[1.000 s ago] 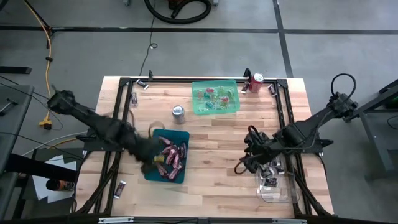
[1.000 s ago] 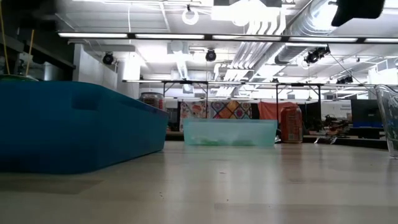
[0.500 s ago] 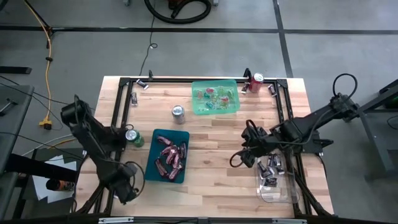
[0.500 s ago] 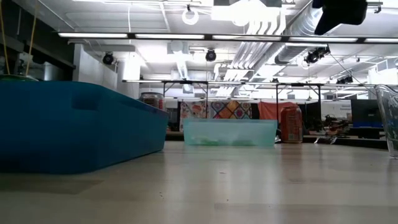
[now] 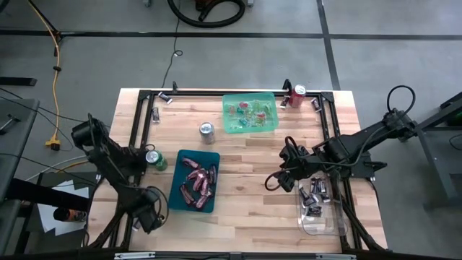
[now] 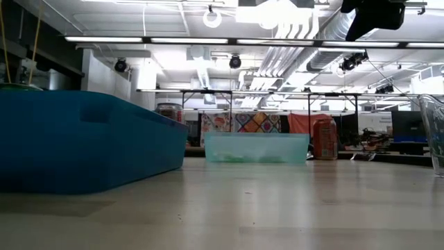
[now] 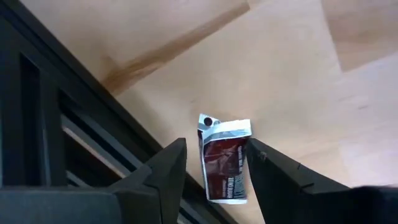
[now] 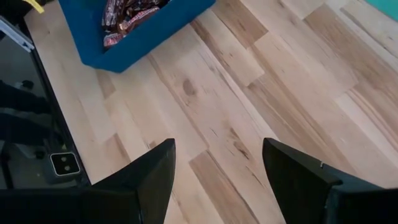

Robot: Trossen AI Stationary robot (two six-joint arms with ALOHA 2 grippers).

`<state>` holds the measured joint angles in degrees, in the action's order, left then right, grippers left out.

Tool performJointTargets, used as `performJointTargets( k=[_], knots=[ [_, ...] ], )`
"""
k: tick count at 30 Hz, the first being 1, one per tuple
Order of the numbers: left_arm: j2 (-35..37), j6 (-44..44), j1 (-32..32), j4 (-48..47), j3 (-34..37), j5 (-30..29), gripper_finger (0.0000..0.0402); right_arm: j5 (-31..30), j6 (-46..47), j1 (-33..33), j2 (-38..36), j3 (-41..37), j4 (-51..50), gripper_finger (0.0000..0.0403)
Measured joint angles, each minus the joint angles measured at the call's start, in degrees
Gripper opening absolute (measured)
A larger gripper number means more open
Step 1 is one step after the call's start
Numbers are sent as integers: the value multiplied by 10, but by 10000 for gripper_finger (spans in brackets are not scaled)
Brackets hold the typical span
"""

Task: Organize candy in baskets
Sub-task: Put the dark brown chocolate bar into the transparent bin

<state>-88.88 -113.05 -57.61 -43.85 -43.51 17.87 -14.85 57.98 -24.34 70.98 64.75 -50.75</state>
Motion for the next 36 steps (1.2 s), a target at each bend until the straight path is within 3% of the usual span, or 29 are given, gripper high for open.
performJointTargets(
  k=[16,19,23,28,32,34,36],
  knots=[
    [-38,18,0,21,-3,8,153,0,-4,0,0,0,-2,236],
    [-34,33,6,28,-2,8,120,0,-4,0,0,0,-2,236],
    [-27,53,20,57,-23,-24,23,0,-4,0,0,0,-4,236],
    [15,105,34,52,-55,-46,4,10,0,0,0,0,-1,236],
    [103,157,44,51,-99,-113,2,42,-15,-1,0,0,34,236],
    [153,187,55,51,-123,-181,2,55,-30,-1,0,0,74,236],
    [197,248,74,53,-148,-286,1,62,-50,-1,0,0,129,236]
  ],
)
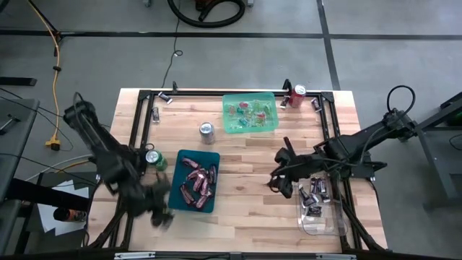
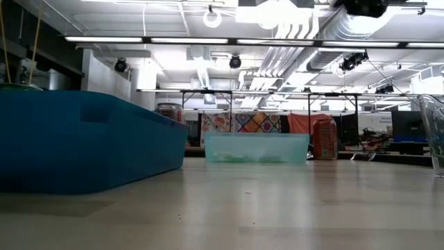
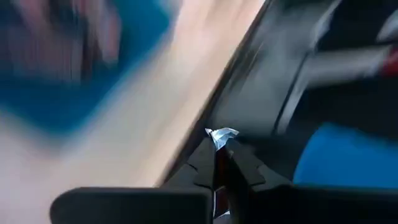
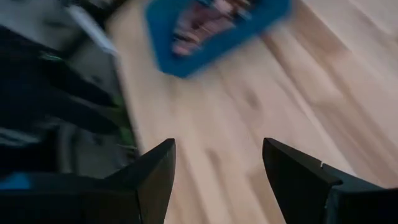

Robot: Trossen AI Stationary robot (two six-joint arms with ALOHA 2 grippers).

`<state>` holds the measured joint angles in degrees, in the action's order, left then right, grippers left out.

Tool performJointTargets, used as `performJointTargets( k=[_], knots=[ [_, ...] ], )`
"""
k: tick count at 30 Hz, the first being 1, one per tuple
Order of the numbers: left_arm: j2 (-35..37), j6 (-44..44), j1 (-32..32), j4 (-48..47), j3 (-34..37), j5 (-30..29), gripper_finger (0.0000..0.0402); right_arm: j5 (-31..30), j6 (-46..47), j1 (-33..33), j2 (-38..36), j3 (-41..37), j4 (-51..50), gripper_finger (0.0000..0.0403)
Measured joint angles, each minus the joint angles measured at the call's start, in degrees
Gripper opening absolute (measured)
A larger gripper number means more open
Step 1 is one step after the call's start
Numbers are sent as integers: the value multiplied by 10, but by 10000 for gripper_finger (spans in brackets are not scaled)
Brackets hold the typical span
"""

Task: Organize candy in baskets
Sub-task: Put the dark brown chocolate bar into the transparent bin

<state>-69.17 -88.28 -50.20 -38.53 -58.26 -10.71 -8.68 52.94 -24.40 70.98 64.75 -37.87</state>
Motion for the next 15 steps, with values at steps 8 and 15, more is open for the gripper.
performJointTargets(
  k=[8,15],
  knots=[
    [46,352,182,135,-39,-270,1,-45,-94,0,7,0,248,236],
    [-26,605,300,403,-39,-173,0,-170,-261,3,66,1,334,236]
  ],
)
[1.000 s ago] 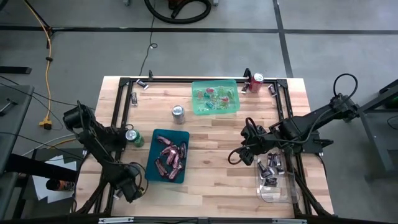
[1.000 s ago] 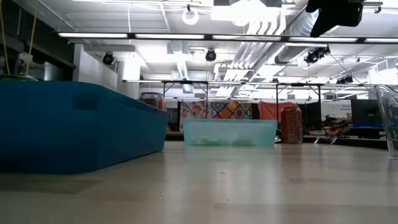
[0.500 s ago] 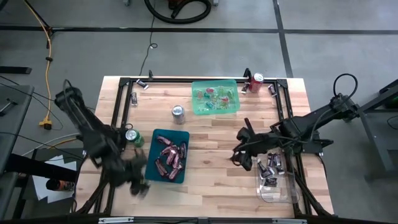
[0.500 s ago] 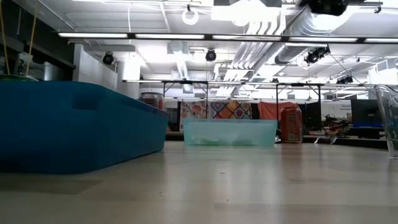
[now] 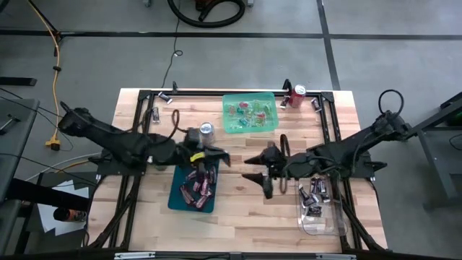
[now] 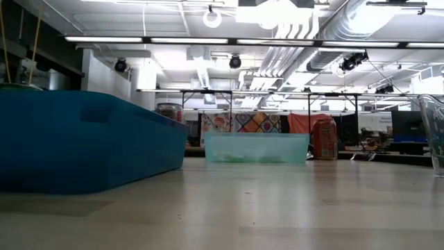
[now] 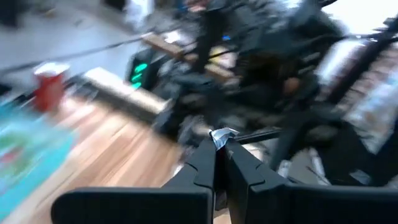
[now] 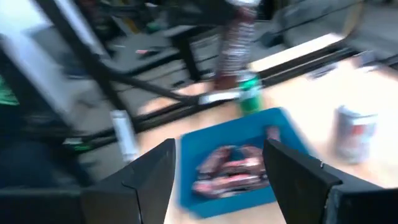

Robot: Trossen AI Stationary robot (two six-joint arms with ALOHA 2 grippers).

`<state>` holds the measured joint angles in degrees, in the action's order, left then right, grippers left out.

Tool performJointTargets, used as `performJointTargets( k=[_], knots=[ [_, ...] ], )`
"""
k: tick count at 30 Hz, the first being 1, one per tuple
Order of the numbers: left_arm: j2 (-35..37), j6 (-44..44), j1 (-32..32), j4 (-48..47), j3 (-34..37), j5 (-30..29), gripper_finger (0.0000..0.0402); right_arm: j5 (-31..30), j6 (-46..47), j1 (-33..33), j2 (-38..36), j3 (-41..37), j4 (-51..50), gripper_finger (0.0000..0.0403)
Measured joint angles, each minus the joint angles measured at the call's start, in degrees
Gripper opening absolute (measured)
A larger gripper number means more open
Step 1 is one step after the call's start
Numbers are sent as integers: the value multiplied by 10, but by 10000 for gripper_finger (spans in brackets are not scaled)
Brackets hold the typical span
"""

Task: Organize candy in baskets
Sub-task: Put the dark brown chocolate bar into the transparent bin

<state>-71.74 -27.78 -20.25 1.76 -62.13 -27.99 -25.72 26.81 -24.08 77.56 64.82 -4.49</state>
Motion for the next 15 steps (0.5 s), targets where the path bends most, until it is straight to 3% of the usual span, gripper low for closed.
performJointTargets(
  k=[5,15],
  knots=[
    [-43,52,19,91,0,35,0,-68,-38,1,46,27,-1,236],
    [-88,54,27,111,0,20,0,-117,-123,0,105,112,-33,236]
  ],
)
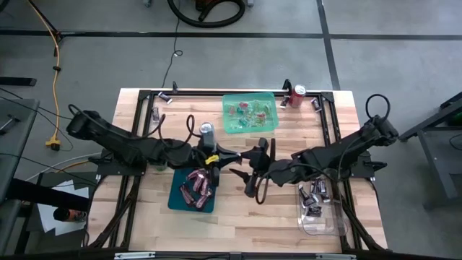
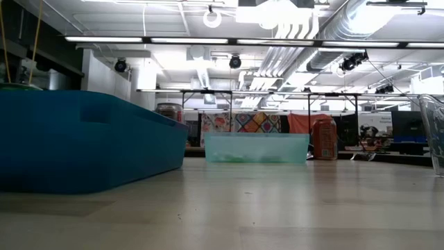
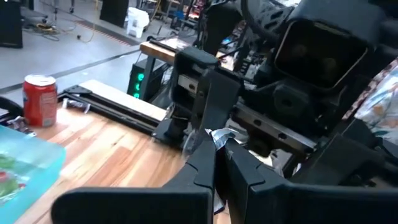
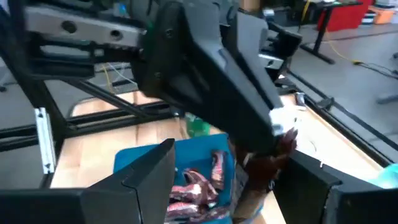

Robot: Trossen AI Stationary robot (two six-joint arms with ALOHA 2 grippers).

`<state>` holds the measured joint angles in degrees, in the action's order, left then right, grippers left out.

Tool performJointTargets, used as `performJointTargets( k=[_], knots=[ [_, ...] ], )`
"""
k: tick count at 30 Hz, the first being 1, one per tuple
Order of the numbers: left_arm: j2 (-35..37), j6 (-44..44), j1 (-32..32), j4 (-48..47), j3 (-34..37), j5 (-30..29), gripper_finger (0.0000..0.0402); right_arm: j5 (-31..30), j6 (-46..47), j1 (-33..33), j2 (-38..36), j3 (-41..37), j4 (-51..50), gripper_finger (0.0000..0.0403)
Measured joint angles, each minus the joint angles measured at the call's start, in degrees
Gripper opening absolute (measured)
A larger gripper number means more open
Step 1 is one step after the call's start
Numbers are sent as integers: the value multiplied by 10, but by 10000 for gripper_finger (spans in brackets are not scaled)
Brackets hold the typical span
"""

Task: Organize candy in baskets
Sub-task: Put the dark brown chocolate bar into the transparent bin

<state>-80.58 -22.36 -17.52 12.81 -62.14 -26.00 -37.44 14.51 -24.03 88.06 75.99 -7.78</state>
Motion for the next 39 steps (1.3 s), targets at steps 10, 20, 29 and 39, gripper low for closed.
performJointTargets(
  k=[10,20,29,39],
  knots=[
    [12,15,0,5,1,-43,20,-54,62,0,2,68,-180,134],
    [16,8,12,9,1,-28,96,-42,61,0,-5,91,-206,19],
    [68,35,31,-63,0,-26,193,-12,184,-10,-53,91,-431,3],
    [194,-79,43,-281,63,-30,201,239,561,-184,-136,-41,-708,1]
  ],
)
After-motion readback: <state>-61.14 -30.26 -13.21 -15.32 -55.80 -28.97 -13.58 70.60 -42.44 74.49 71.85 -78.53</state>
